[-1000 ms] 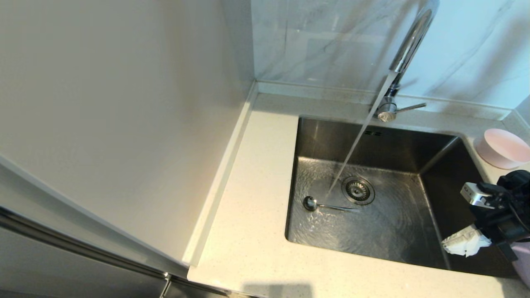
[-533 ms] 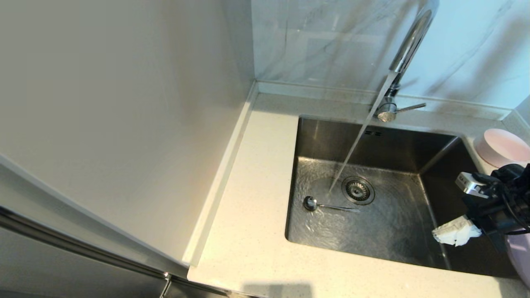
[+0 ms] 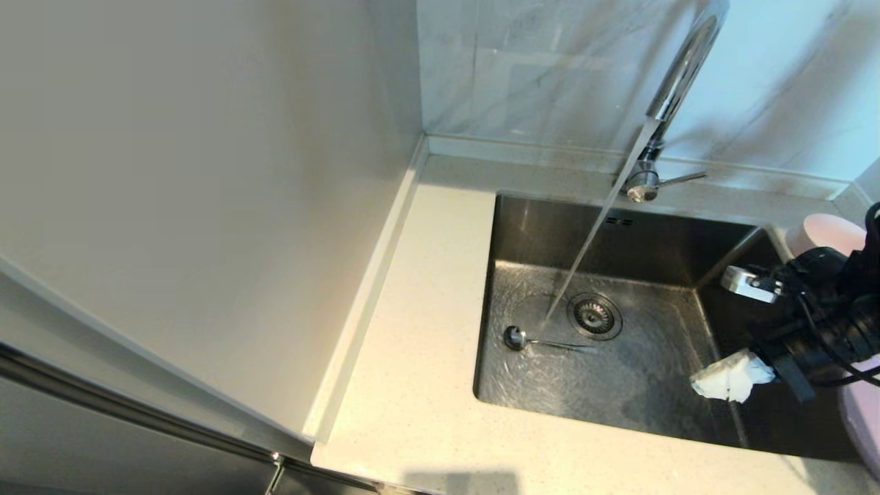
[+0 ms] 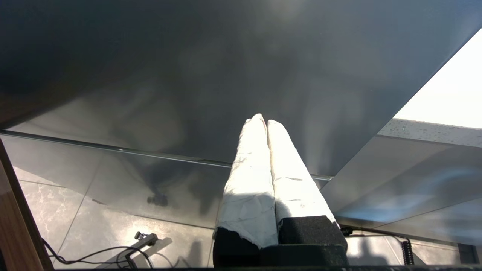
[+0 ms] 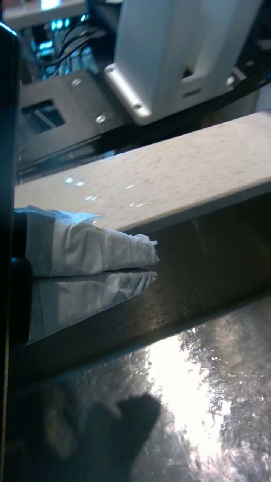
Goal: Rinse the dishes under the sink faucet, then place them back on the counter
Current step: Pick up the plate
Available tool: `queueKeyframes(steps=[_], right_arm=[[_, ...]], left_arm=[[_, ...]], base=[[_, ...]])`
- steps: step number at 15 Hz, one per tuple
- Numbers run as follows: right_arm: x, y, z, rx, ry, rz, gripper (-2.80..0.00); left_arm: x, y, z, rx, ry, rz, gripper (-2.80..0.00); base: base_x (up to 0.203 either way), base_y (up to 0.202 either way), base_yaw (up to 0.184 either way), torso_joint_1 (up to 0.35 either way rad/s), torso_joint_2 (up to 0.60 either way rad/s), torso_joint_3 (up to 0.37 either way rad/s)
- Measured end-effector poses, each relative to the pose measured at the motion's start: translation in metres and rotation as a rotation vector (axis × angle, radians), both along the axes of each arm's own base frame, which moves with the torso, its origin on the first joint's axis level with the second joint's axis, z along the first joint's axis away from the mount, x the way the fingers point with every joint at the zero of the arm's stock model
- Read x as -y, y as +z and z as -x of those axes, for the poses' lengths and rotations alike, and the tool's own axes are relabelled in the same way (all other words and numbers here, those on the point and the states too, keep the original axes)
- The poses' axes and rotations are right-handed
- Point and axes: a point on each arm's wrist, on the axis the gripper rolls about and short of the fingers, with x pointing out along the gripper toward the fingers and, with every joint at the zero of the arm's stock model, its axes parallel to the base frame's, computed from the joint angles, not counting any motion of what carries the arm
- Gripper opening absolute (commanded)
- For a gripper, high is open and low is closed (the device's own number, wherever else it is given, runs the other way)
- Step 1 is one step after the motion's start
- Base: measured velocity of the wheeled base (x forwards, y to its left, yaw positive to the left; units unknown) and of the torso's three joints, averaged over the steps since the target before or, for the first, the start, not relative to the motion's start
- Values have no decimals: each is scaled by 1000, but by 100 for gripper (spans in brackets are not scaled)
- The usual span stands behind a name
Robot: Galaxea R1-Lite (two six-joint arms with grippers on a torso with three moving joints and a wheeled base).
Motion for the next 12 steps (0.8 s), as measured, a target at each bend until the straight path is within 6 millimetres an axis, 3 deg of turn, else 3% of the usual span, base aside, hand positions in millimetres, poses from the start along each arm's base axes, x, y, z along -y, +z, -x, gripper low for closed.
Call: queueKeyframes(steps=[3,5,9,12], right_arm=[[-30,2,-9,-64,-112,-31,-280],[-39,-4,-15,-44,-168,-55,-280],[-42,-9,-26,25,-200,-73,-280],[-33,2,-19,37,-233,-69,-280]], left_arm=[[0,0,0,0,-1,0,-280],[0,0,0,0,0,0,-280],[0,0,0,0,0,0,-280],[0,0,0,0,-1,0,-280]], base=[[0,0,0,0,0,0],[0,0,0,0,0,0],[0,0,0,0,0,0],[0,0,0,0,0,0]])
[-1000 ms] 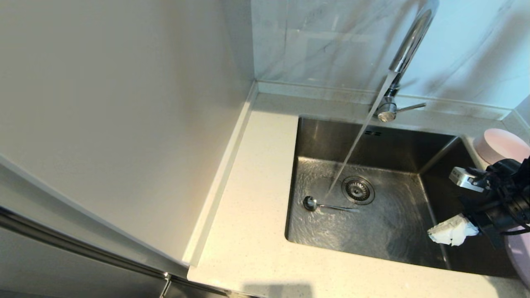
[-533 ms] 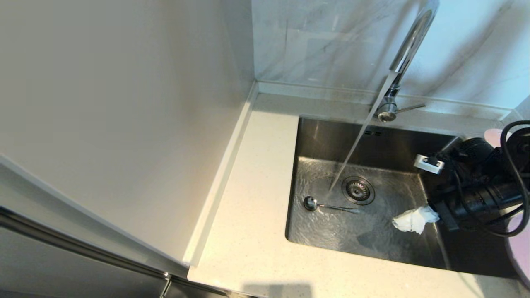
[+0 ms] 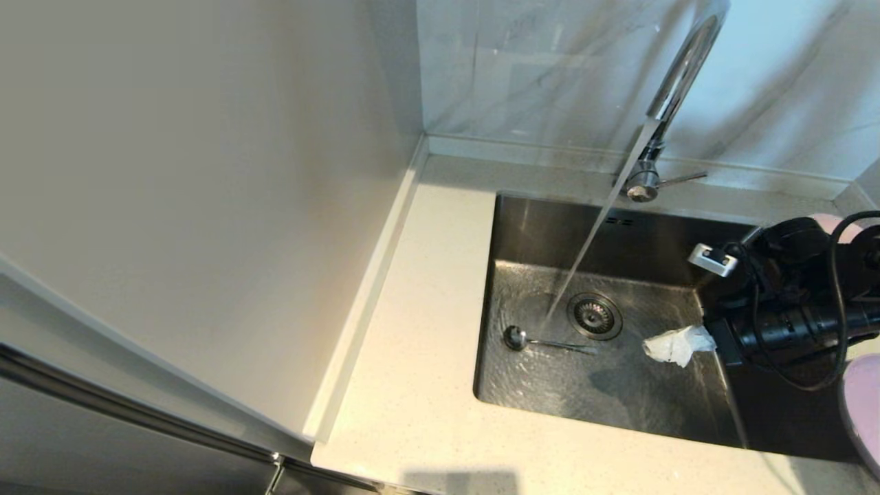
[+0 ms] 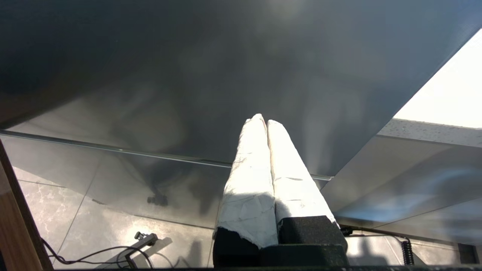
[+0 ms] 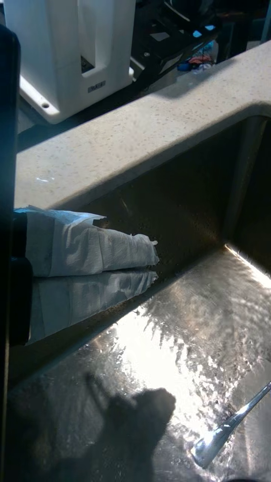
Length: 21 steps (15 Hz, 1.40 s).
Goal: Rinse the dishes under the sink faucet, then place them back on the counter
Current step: Pick up the plate
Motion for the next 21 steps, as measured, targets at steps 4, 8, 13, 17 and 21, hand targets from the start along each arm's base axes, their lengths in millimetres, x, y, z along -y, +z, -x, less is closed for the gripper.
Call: queueKeyframes(steps=[4,8,13,17,21], right_arm=[[5,21,11,49,-19,4,-280],[26,41,22,120,-122,77,-280],[64,47,21,322,-259,138,-280],[85,50,45,277,-399,211,-280],[84,62,68,190,-485,221,-280]], left_arm=[[0,0,0,0,0,0,-280],[0,0,0,0,0,0,-280],[0,0,0,0,0,0,-280],[0,0,0,0,0,0,-280],[0,0,0,0,1,0,-280]], base=[[0,0,0,0,0,0],[0,0,0,0,0,0],[0,0,0,0,0,0],[0,0,0,0,0,0],[0,0,0,0,0,0]])
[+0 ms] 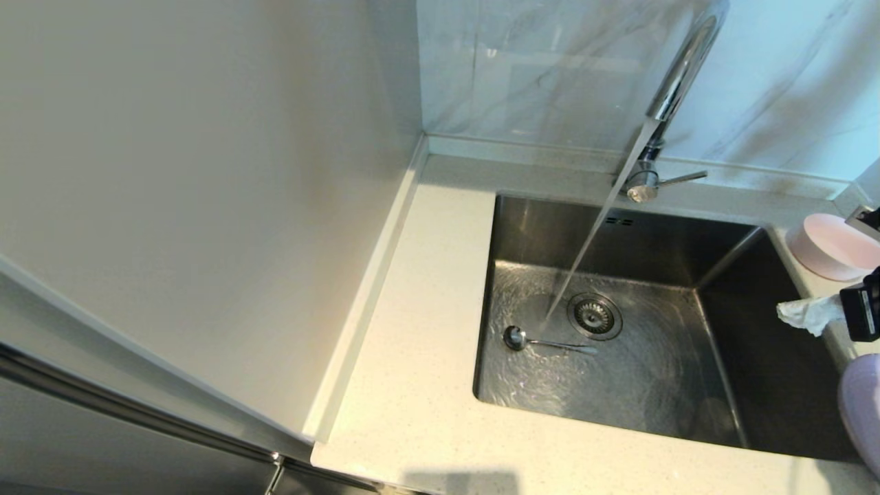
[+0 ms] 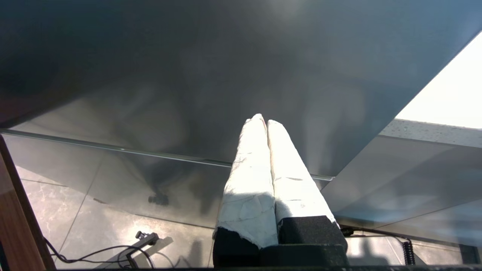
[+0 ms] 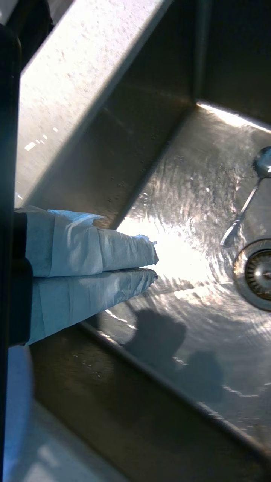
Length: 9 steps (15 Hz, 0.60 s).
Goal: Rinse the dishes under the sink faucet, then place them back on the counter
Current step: Pick up the plate
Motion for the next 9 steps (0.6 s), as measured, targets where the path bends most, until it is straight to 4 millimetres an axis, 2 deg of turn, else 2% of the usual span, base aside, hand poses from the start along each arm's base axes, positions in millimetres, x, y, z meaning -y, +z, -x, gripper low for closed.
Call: queueKeyframes(steps=[5,9], right_arm=[[-16,29,31,-126,-57,41,-280],[-23,31,41,-174,-146,189,-280]], left_arm=[[0,0,0,0,0,0,-280],[0,0,0,0,0,0,-280]], base=[[0,0,0,0,0,0],[0,0,0,0,0,0]])
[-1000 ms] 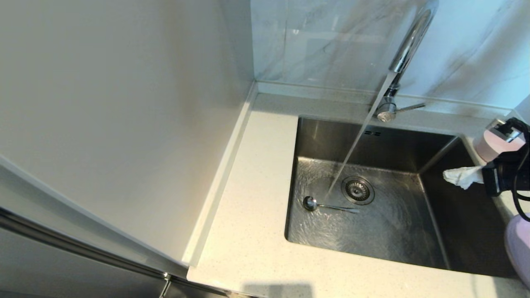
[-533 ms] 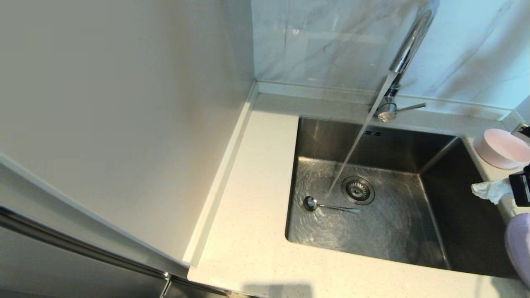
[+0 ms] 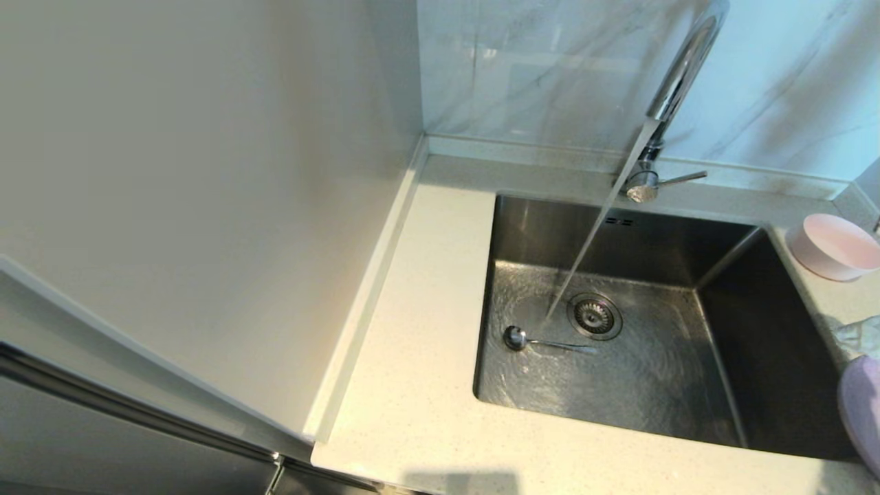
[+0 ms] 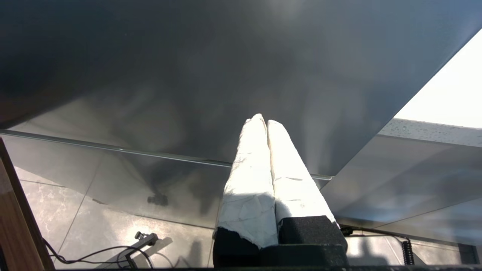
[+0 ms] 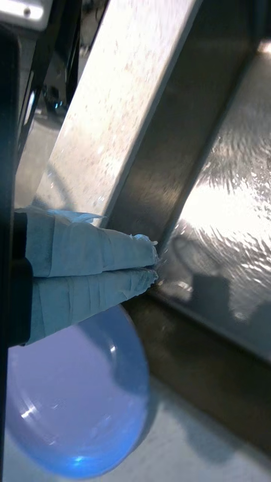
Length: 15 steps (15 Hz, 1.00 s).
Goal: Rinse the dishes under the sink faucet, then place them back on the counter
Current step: Pick up the plate
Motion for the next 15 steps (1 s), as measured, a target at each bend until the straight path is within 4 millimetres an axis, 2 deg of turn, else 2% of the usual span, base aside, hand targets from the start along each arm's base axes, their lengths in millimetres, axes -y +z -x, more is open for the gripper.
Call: queueKeyframes(steps=[7,8,11,15], right_arm=[[5,-9,-9,-58,-85,159,-280],[5,-10,-10,-68,-90,167,0],[2,-15,-11,-106,-136,201,0],[0,-15,-7,-147,-245,156,0]], left_arm=[[0,0,0,0,0,0,-280],[0,0,0,0,0,0,-280],[0,0,0,0,0,0,-280],[0,0,0,0,0,0,-280]], base=[[0,0,0,0,0,0],[0,0,0,0,0,0],[0,0,0,0,0,0],[0,0,0,0,0,0]])
